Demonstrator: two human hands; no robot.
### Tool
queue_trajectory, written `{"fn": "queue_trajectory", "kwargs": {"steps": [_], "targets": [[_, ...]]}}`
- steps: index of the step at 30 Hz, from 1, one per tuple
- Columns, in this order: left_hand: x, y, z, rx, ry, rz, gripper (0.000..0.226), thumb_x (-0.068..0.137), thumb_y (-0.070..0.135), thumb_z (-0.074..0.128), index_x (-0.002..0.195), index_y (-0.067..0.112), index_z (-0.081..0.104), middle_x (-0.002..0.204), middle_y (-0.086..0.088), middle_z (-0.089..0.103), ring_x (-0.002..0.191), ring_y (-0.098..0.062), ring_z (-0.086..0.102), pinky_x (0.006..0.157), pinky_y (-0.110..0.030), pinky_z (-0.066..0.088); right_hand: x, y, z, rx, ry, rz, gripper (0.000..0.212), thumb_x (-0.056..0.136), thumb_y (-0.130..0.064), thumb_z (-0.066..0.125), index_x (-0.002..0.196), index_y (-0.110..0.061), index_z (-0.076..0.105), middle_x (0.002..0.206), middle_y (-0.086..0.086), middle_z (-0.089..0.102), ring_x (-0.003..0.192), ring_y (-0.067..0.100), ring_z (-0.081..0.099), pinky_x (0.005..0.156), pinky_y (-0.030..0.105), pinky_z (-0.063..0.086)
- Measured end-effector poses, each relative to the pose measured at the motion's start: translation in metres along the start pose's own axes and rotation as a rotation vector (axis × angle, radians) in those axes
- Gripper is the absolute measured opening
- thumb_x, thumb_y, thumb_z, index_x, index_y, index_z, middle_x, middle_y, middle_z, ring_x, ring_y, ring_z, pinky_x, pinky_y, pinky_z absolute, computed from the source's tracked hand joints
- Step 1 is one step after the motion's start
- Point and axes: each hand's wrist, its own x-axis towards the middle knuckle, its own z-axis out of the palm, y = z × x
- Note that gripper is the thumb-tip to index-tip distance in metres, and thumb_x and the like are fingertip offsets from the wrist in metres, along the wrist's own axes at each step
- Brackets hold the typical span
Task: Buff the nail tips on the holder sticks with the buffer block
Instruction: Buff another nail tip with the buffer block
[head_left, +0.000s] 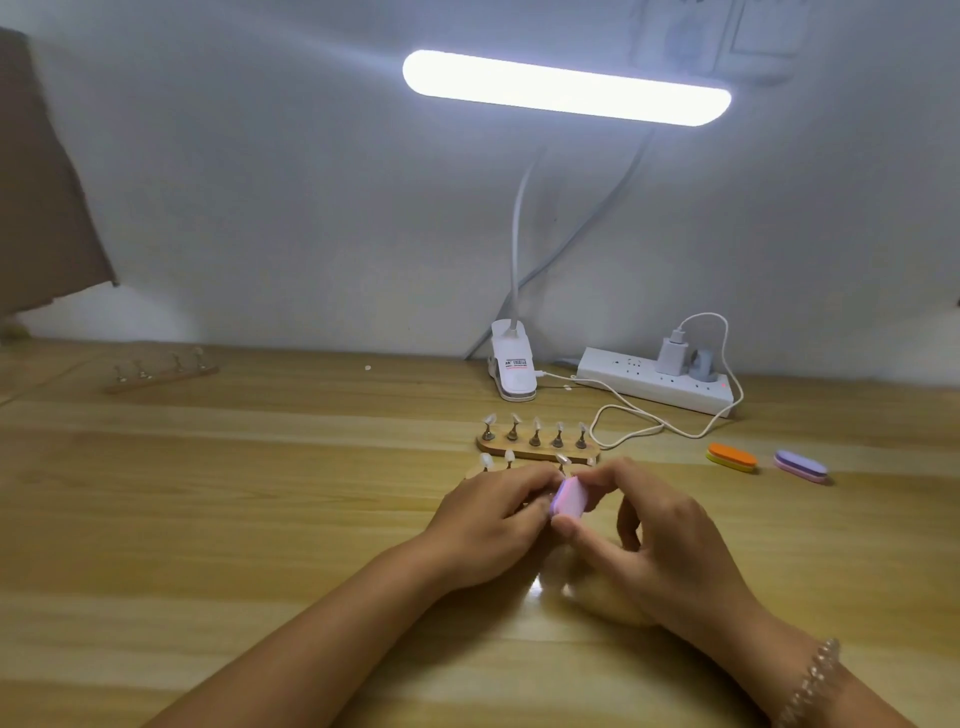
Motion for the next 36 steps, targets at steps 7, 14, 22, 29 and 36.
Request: {"fn": "queue_trajectory", "kwargs": {"steps": [7,14,22,29,36], "targets": [[0.0,0.0,0.0,0.001,-0.006,0.011,0.012,0.1,0.022,0.049,0.094,0.024,0.058,0.086,0.013,0.061,0.084,-0.013,0.054,0.082,-0.045,0.048,-0.001,-0.001,0.001,-0.047,0.011,-0.02,0.033,0.079,-0.058,0.062,0.098,-0.032,0.06,0.09,-0.023,0.06,0.059,0.004,0.05,0.052,0.022,0.042],[0.0,-0.002,0.0,-0.025,-0.001,0.018,0.012,0.099,0.028,0.048,0.093,0.028,0.058,0.085,0.02,0.063,0.084,-0.005,0.056,0.082,-0.038,0.048,0.002,0.004,0.0,-0.006,0.034,0.029,0.028,0.081,-0.051,0.064,0.1,-0.031,0.061,0.091,-0.02,0.061,0.058,0.011,0.05,0.057,0.03,0.046],[0.001,-0.003,0.001,-0.076,0.007,0.034,0.014,0.099,0.027,0.05,0.091,0.031,0.06,0.082,0.022,0.063,0.083,-0.002,0.057,0.081,-0.036,0.048,0.004,0.005,-0.001,0.05,0.039,0.07,0.022,0.078,-0.041,0.074,0.09,-0.03,0.06,0.087,-0.016,0.064,0.061,0.004,0.052,0.057,0.023,0.037],[0.003,-0.007,0.002,-0.165,0.008,0.022,0.015,0.101,0.021,0.052,0.095,0.027,0.065,0.082,0.023,0.065,0.074,0.007,0.055,0.069,-0.03,0.046,0.006,0.009,-0.002,0.087,0.064,0.133,0.023,0.077,-0.04,0.075,0.091,-0.03,0.06,0.09,-0.014,0.066,0.06,-0.001,0.05,0.06,0.02,0.037],[0.004,-0.009,0.003,-0.198,0.022,0.026,0.019,0.096,0.011,0.056,0.097,0.026,0.068,0.076,0.019,0.06,0.064,0.004,0.053,0.067,-0.028,0.044,0.001,0.0,0.0,-0.02,-0.008,0.038,0.027,0.079,-0.048,0.07,0.097,-0.031,0.059,0.091,-0.02,0.061,0.065,-0.002,0.052,0.056,0.02,0.038]]}}
